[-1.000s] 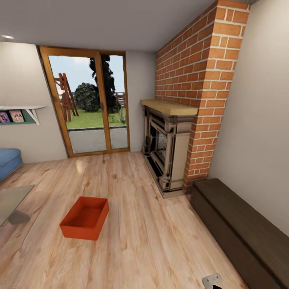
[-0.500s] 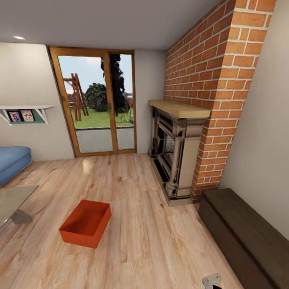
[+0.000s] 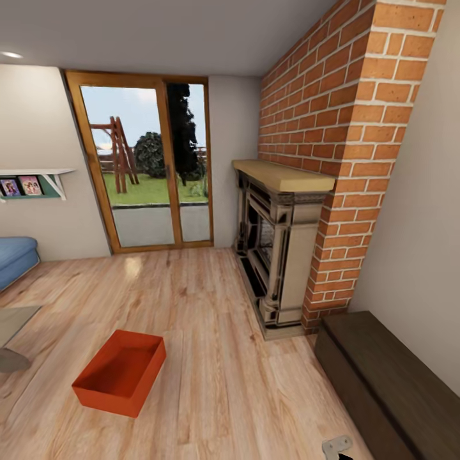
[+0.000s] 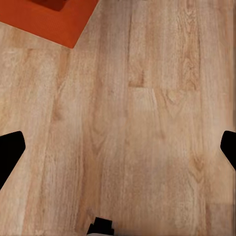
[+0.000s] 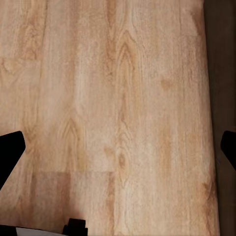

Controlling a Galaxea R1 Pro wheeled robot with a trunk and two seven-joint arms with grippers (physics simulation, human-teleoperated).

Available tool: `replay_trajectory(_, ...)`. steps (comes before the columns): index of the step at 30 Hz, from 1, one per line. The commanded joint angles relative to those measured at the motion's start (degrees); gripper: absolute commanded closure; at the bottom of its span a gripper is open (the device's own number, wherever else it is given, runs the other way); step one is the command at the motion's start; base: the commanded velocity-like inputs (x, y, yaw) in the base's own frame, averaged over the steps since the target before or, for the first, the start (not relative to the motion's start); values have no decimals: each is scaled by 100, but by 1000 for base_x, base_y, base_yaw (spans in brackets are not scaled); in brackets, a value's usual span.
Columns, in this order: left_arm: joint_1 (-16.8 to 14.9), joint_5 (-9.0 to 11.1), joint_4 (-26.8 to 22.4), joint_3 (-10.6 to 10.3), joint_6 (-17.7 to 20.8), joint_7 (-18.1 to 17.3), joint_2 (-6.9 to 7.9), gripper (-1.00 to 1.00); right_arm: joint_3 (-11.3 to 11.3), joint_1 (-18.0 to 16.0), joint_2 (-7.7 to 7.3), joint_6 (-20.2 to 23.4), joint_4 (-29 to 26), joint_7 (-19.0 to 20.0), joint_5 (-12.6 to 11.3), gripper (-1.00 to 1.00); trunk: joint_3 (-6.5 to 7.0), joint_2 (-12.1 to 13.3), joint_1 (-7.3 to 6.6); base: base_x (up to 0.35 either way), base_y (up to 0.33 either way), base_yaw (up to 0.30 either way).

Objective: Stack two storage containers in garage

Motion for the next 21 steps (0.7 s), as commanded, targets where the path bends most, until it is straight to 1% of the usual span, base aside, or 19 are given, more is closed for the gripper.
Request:
replay_trajectory(1, -11, 1, 24, 5, -38, 7, 0, -100, 39, -11, 0, -35, 25, -18, 22, -100, -9, -10, 7, 324, -164, 0)
replay_trajectory(21, -11, 1, 24, 5, -38, 7, 0, -100, 39, -12, 0, -35, 25, -18, 22, -100, -9, -10, 7, 324, -164, 0)
